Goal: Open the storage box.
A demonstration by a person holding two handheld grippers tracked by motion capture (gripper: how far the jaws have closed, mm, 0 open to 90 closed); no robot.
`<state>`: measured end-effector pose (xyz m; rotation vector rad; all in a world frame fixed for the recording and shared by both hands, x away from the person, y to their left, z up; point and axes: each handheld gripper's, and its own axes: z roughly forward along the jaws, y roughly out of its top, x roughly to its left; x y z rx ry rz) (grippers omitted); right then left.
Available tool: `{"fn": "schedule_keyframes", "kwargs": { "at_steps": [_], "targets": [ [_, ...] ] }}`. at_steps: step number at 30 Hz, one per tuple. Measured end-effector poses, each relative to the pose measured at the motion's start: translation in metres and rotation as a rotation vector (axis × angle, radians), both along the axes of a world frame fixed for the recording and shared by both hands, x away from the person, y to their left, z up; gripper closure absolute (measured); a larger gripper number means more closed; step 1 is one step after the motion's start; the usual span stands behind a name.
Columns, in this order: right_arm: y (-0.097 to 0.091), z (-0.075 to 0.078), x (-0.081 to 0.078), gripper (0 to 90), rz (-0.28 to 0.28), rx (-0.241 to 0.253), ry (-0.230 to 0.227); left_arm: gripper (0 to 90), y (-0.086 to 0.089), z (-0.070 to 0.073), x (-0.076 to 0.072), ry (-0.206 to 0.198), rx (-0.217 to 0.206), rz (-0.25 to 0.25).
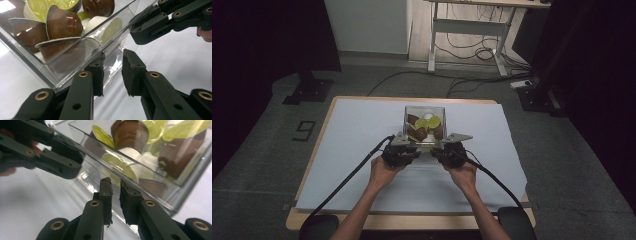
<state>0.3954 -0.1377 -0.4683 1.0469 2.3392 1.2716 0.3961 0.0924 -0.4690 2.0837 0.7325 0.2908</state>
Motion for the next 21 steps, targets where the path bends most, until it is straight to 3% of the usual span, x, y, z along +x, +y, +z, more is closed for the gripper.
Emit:
{"fn": "schedule_keyframes", "kwargs": {
  "at_steps": [9,21],
  "targets": [
    [0.000,0.000,0.000,80.2,0.010,0.021,0.000,75.4,-0.001,0.001,-0.004,-0.041,0.019,0.013],
    [0.001,0.003,-0.008,78.2,0.036,0.010,-0.011,75.6,0.001,0.003,-0.010,-0.041,0.009,0.012]
  ]
}}
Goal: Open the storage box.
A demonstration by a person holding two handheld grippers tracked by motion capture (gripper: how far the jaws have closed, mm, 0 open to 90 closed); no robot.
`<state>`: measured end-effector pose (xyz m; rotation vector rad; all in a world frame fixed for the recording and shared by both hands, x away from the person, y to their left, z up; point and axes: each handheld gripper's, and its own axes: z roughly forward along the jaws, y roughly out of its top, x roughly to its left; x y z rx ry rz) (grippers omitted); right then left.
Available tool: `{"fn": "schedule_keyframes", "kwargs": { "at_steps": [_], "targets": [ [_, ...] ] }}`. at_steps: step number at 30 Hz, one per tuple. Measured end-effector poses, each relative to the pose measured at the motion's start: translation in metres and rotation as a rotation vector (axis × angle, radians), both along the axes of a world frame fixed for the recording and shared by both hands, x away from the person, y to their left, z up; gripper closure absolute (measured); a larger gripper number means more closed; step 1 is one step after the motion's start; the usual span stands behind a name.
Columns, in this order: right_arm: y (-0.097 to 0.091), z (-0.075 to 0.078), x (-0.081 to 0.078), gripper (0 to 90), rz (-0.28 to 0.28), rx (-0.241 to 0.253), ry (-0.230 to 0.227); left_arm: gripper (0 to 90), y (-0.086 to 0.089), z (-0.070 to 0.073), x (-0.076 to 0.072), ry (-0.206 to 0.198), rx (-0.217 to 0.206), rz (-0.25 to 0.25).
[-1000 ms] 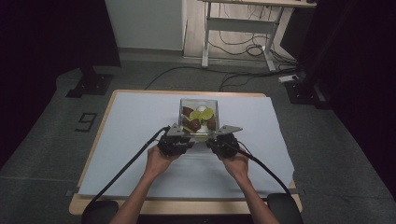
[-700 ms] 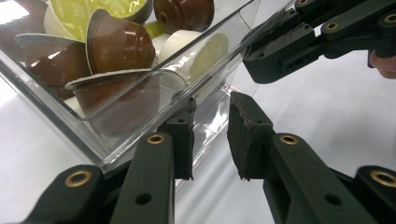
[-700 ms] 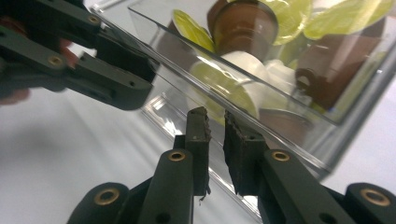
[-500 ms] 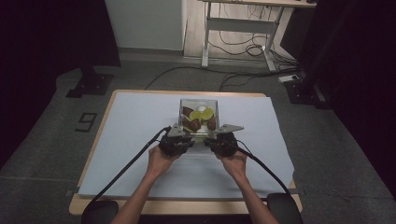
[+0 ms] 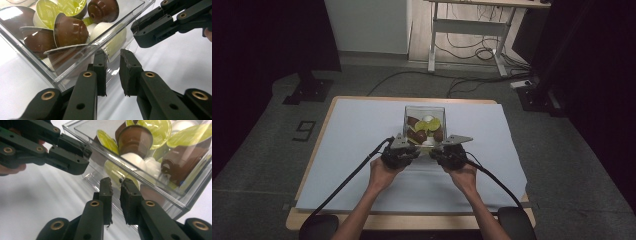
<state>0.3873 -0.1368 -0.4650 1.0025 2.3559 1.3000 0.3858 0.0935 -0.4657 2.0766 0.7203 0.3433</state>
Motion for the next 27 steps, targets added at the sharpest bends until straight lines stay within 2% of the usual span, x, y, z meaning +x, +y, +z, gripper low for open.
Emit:
{"fn": "schedule_keyframes", "kwargs": {
  "at_steps": [13,27],
  "targets": [
    [0.001,0.003,-0.010,77.9,0.007,-0.018,-0.001,76.1,0.000,-0.001,-0.011,0.002,0.004,-0.003],
    [0.003,0.003,-0.026,78.1,0.013,-0.047,-0.003,76.0,0.001,-0.003,-0.026,0.002,-0.015,0.002]
  ]
}}
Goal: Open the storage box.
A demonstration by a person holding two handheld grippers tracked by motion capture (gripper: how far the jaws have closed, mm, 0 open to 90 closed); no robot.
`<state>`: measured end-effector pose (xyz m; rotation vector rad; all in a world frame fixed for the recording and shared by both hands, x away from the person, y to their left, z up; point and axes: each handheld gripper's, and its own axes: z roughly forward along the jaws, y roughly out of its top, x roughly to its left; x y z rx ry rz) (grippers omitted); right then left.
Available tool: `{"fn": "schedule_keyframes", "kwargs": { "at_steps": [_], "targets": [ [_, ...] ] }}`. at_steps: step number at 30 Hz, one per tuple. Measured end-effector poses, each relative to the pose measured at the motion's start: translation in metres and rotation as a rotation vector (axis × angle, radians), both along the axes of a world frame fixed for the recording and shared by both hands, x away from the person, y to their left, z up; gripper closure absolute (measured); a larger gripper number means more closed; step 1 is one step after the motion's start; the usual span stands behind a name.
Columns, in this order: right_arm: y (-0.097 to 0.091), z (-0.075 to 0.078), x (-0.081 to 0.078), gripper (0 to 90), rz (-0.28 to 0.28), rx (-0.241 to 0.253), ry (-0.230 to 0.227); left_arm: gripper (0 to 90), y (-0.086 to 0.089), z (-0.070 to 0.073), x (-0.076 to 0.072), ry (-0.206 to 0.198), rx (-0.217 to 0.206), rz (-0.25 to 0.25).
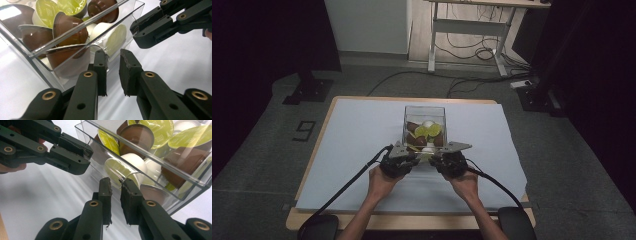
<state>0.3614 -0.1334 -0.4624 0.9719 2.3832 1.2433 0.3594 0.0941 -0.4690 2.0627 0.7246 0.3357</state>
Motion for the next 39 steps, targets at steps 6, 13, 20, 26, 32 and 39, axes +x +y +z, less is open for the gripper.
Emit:
{"fn": "schedule_keyframes", "kwargs": {
  "at_steps": [6,13,20,26,32,39],
  "targets": [
    [0.001,0.000,-0.005,78.0,0.002,-0.007,0.001,76.0,0.000,0.000,-0.006,0.009,-0.009,-0.001],
    [0.002,0.000,-0.013,78.0,0.006,-0.020,0.000,75.8,0.000,0.000,-0.013,0.006,-0.006,-0.005],
    [0.003,-0.001,-0.021,78.0,0.008,-0.028,-0.006,75.6,0.001,-0.001,-0.023,0.003,-0.004,-0.010],
    [0.002,-0.001,-0.026,78.0,0.017,-0.029,-0.004,75.6,0.003,-0.001,-0.028,0.007,-0.010,-0.016],
    [0.002,-0.001,-0.033,77.9,0.032,-0.032,-0.004,75.6,0.003,-0.001,-0.036,0.001,-0.005,-0.024],
    [0.002,-0.002,-0.041,77.9,0.044,-0.034,-0.005,74.8,0.004,-0.002,-0.047,-0.012,0.002,-0.025]
  ]
}}
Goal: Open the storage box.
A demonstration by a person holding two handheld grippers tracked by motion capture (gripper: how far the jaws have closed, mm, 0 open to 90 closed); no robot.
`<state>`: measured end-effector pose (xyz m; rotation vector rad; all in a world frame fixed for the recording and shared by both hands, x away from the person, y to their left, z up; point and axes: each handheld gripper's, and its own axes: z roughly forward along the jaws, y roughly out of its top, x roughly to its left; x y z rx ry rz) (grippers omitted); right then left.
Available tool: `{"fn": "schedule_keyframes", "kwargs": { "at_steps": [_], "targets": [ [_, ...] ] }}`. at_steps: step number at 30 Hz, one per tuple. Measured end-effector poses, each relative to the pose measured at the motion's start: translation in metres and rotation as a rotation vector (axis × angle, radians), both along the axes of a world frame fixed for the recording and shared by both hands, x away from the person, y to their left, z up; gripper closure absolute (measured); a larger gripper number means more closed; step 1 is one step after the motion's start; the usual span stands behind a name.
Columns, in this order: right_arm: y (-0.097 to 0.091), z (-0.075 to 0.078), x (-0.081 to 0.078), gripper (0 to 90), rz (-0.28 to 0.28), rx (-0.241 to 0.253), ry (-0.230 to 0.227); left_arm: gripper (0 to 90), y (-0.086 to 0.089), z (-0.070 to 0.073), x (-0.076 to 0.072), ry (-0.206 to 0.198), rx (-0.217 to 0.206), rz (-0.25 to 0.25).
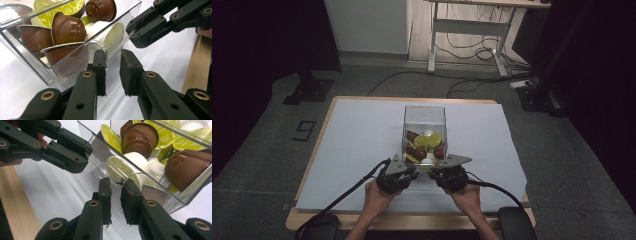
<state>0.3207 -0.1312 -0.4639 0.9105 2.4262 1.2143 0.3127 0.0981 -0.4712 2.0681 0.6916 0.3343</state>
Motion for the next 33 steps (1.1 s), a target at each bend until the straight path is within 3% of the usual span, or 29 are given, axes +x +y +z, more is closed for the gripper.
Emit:
{"fn": "schedule_keyframes", "kwargs": {
  "at_steps": [12,33],
  "targets": [
    [0.001,-0.001,-0.011,78.1,0.013,0.005,0.011,75.3,0.002,-0.002,-0.011,0.007,-0.021,0.002],
    [0.000,-0.002,-0.030,77.7,0.030,-0.010,0.007,75.0,0.002,-0.003,-0.030,0.004,-0.007,-0.020]
  ]
}}
